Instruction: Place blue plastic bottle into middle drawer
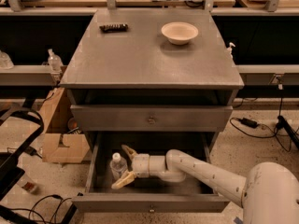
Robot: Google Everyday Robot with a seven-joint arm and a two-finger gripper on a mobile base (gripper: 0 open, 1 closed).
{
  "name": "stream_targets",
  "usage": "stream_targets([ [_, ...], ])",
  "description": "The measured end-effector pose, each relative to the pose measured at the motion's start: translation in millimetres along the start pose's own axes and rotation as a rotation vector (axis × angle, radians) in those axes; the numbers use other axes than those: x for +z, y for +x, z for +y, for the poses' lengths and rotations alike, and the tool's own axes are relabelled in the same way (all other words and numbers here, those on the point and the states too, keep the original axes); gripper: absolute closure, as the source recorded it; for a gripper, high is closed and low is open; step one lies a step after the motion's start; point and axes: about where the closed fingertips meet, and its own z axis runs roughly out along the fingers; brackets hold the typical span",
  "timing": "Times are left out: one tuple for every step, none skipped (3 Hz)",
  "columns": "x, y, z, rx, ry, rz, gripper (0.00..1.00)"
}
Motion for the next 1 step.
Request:
stream_targets([
  [0.0, 0.0, 0.0, 0.0, 0.0, 0.0, 0.0],
])
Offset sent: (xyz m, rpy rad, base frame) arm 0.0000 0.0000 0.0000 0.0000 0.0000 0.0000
